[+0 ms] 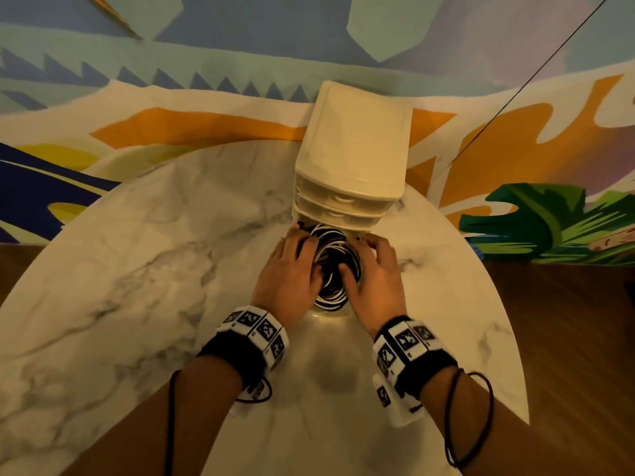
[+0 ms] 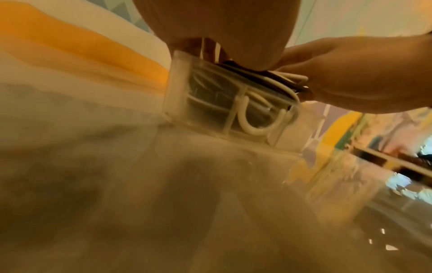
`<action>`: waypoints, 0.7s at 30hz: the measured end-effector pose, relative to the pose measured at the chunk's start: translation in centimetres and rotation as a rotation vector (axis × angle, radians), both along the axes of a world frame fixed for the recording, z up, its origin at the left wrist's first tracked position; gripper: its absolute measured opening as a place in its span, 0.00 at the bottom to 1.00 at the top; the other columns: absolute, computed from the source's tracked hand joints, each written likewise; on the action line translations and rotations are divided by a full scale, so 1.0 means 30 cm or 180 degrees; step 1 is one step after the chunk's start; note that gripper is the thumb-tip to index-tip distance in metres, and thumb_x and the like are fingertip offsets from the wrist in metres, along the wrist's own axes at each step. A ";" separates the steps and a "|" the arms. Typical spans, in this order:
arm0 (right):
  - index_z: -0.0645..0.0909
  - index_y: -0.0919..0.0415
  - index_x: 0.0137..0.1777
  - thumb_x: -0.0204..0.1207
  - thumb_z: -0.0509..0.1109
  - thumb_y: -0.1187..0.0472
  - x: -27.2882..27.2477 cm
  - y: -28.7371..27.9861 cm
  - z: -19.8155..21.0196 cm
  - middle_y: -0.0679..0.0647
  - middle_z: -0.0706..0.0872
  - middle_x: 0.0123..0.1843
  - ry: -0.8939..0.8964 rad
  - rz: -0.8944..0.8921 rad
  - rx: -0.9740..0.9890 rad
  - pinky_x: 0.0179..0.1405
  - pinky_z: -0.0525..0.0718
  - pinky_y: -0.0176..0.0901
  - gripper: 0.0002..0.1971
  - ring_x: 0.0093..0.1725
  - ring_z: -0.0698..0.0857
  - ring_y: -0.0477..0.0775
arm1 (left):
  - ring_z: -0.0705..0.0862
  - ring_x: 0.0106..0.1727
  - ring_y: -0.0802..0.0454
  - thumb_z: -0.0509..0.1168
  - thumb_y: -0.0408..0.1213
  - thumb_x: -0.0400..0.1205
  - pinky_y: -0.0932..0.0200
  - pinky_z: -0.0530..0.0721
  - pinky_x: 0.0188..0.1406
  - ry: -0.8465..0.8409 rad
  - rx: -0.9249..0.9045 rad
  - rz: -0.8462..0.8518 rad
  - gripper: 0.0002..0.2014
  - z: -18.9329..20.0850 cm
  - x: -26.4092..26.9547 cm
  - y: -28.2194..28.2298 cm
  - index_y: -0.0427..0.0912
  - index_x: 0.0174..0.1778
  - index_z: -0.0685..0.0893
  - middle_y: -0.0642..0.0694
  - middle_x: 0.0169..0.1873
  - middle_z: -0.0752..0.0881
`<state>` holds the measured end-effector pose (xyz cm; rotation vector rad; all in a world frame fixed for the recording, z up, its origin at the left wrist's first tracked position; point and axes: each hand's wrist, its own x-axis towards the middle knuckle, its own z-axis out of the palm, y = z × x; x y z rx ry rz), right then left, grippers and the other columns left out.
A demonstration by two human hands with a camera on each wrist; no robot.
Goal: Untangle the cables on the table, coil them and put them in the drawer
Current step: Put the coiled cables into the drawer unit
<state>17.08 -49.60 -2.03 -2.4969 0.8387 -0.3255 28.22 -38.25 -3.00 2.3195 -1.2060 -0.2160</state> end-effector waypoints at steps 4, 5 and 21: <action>0.51 0.56 0.84 0.77 0.49 0.32 -0.049 0.089 -0.011 0.56 0.49 0.86 0.0284 0.0275 0.0341 0.82 0.51 0.47 0.41 0.85 0.48 0.53 | 0.77 0.65 0.40 0.63 0.39 0.74 0.50 0.78 0.63 -0.0439 0.0441 -0.0297 0.22 0.029 0.027 -0.013 0.39 0.64 0.72 0.37 0.65 0.73; 0.47 0.56 0.84 0.75 0.46 0.28 -0.054 0.108 -0.014 0.55 0.43 0.86 0.0369 0.0375 0.0401 0.82 0.47 0.47 0.44 0.85 0.42 0.52 | 0.75 0.67 0.40 0.62 0.41 0.74 0.50 0.77 0.63 -0.0537 0.0599 -0.0363 0.23 0.033 0.031 -0.016 0.39 0.66 0.71 0.37 0.66 0.73; 0.42 0.61 0.84 0.73 0.52 0.26 -0.020 0.068 -0.013 0.56 0.39 0.86 0.1427 0.0891 -0.0346 0.82 0.38 0.56 0.51 0.82 0.29 0.56 | 0.50 0.83 0.43 0.41 0.53 0.82 0.43 0.51 0.80 -0.0542 0.0908 -0.0031 0.34 -0.031 0.025 -0.056 0.36 0.82 0.52 0.39 0.82 0.55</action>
